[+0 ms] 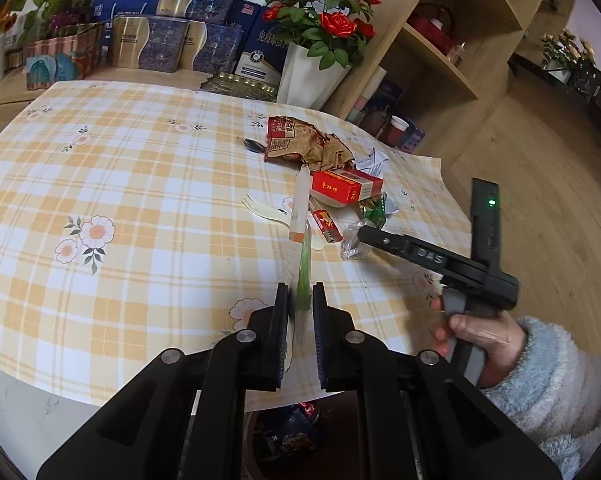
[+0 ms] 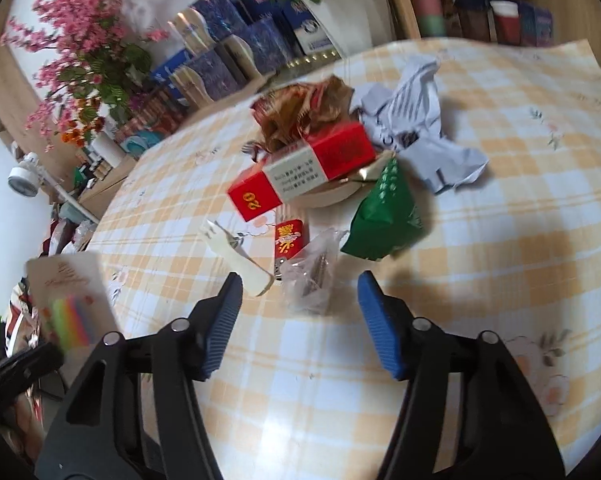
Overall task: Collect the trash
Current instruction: 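Grasp the clear plastic bag with the right tool while the left tool holds the candle card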
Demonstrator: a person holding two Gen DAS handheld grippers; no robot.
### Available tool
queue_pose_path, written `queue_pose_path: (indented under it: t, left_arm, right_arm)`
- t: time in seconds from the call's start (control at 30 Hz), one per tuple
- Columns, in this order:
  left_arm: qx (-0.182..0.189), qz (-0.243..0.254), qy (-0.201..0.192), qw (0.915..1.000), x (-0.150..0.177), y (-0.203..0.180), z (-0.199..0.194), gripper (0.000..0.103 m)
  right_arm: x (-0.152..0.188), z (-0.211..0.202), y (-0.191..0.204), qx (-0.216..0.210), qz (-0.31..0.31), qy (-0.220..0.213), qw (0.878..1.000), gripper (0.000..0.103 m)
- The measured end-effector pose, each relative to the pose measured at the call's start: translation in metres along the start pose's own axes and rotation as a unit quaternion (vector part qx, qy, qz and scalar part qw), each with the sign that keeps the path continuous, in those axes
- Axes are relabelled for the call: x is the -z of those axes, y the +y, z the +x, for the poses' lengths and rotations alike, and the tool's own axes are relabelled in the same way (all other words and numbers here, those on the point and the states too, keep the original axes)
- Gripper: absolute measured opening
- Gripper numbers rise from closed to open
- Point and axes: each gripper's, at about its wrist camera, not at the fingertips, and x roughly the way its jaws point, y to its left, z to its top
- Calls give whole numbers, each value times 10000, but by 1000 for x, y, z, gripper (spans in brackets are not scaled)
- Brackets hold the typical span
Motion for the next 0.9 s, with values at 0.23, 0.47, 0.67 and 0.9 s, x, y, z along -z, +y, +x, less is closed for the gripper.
queue_pose_path:
  t: [0.23,0.47,0.67,0.9]
  left_arm:
    - [63,-1,18,10000,4,2,-2,12]
    - [125,20,14,9999,8,-3,-6,12]
    - [220,109,35,9997,13,-16,-13,12]
    - [274,326,62,9991,27,-36,-29,12]
  right_arm:
    - [-4,17,-9,-165,542,184,9982,32]
    - [6,-15,6,-479,156,48,9987,26]
    - [26,-55,14,-518,-155,-127,9985,26]
    - [64,-99,17,-317,-703,-255,9967,26]
